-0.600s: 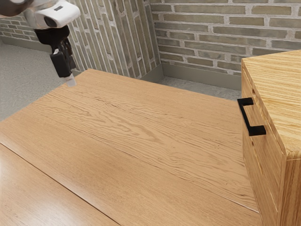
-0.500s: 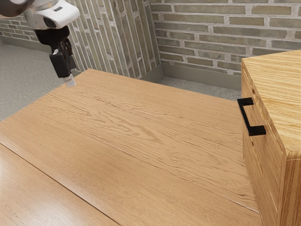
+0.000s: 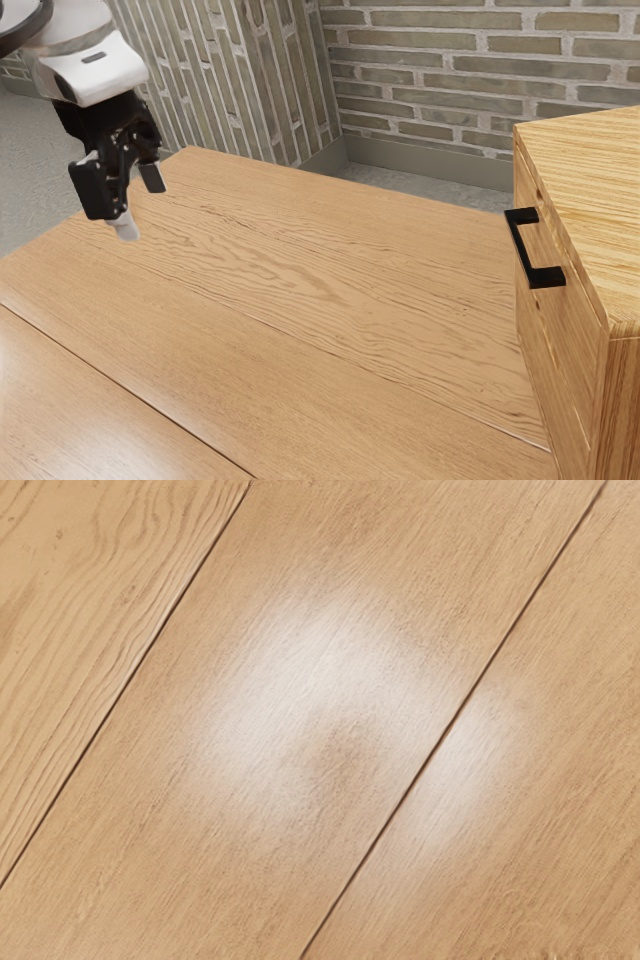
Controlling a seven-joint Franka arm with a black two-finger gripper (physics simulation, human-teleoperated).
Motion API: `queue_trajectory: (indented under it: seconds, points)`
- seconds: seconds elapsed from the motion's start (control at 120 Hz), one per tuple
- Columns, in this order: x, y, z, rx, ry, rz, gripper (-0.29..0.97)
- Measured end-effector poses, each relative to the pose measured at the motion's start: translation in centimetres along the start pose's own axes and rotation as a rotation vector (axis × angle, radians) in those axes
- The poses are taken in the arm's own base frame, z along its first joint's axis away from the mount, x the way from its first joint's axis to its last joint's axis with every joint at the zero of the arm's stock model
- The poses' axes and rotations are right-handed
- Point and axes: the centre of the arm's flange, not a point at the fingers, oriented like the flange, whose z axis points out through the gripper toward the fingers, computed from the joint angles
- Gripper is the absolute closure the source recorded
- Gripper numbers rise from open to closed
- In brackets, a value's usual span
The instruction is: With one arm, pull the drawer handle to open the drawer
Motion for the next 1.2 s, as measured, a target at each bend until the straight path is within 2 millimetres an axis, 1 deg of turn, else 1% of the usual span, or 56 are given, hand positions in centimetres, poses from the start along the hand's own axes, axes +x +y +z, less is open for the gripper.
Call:
queue_trajectory:
  seconds: [0.067,0.125,0.217,0.325,0.358,0.442,0.5,0.642,0.7,0.742,0.808,0.908,1.025,1.2]
  points:
    - [1.5,0.9,1.0,-0.003,-0.002,0.123,0.0]
    - [2.7,0.9,2.4,0.004,0.004,0.236,0.0]
    - [4.5,0.5,3.1,0.053,0.075,0.411,0.0]
    - [7.0,0.1,3.1,0.135,0.176,0.602,0.0]
    - [8.1,0.2,3.1,0.16,0.195,0.661,0.0]
    - [10.4,0.1,3.3,0.214,0.227,0.791,0.03]
    - [11.8,0.1,3.4,0.242,0.283,0.873,0.06]
    - [13.9,-0.6,3.8,0.314,0.406,1.041,0.11]
    - [14.5,-0.5,3.7,0.346,0.441,1.104,0.15]
    - [15.1,-0.2,3.6,0.367,0.46,1.153,0.19]
    - [16.7,0.9,3.4,0.395,0.486,1.243,0.28]
    - [18.5,1.9,3.4,0.43,0.516,1.347,0.35]
    - [19.7,2.0,3.8,0.468,0.536,1.431,0.4]
    - [21.8,1.4,5.2,0.508,0.566,1.516,0.43]
